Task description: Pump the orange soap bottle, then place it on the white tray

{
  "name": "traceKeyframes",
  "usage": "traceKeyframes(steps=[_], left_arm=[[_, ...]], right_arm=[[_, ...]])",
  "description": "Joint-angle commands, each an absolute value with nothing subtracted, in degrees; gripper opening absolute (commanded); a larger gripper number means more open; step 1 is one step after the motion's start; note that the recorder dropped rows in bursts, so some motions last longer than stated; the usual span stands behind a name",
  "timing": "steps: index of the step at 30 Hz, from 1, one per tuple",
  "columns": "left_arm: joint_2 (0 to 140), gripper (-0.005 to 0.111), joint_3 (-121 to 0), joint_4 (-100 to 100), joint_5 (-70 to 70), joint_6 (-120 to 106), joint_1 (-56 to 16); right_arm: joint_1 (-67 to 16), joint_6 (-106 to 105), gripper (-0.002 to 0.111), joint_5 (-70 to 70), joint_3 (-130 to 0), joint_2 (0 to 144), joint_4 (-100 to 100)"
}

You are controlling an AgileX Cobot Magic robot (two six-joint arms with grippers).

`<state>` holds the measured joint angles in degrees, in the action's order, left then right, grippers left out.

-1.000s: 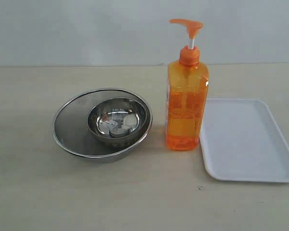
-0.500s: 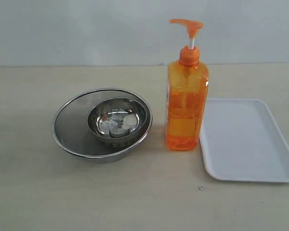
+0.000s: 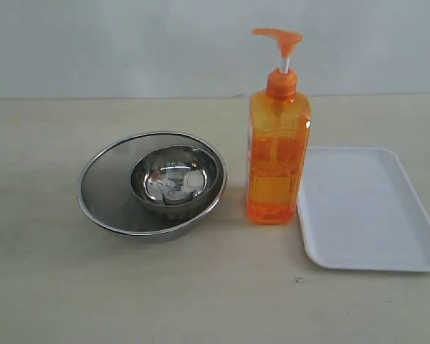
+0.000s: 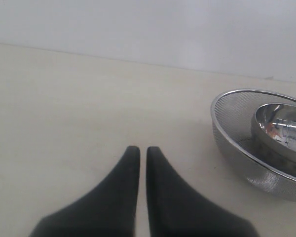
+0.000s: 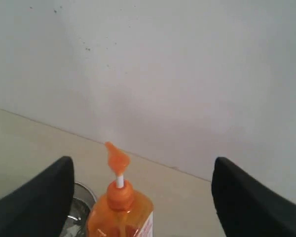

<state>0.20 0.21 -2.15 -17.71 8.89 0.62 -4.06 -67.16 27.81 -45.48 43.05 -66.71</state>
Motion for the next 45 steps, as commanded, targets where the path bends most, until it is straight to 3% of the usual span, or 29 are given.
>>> traceKeyframes(steps=[1,9,15,19,23,28,34,45], left_arm=[[0.0,0.005,0.0,-2.42,-17.44,8.97,0.78],[0.0,0.005,0.0,-2.42,-17.44,8.97,0.78],[0.0,0.005,0.0,-2.42,-17.44,8.97,0.78],[0.0,0.005,0.0,-2.42,-17.44,8.97,0.78],[0.0,0.005,0.0,-2.42,-17.44,8.97,0.78],[0.0,0.005,0.0,-2.42,-17.44,8.97,0.78],[0.0,0.005,0.0,-2.42,-17.44,8.97,0.78],[0.0,0.005,0.0,-2.42,-17.44,8.97,0.78]], right_arm=[[-4.02,-73.15,0.07,32.72,-43.92,43.95,-74.08],[-4.52,-77.4,0.07,36.16,-39.47,44.74,-79.05],[-24.06,-81.44,0.07,13.2,-38.29,55.66,-79.03],[-38.0,-83.42,0.07,-11.69,-38.29,62.8,-78.49],[-44.59,-73.46,0.07,-20.38,-37.47,66.26,-69.28],[-45.19,-35.79,0.07,-30.79,-27.88,67.45,-40.77],[-45.19,-14.59,0.07,-38.81,-19.47,70.82,-22.83],[-45.19,-10.83,0.07,-36.29,-19.34,72.54,-22.94]])
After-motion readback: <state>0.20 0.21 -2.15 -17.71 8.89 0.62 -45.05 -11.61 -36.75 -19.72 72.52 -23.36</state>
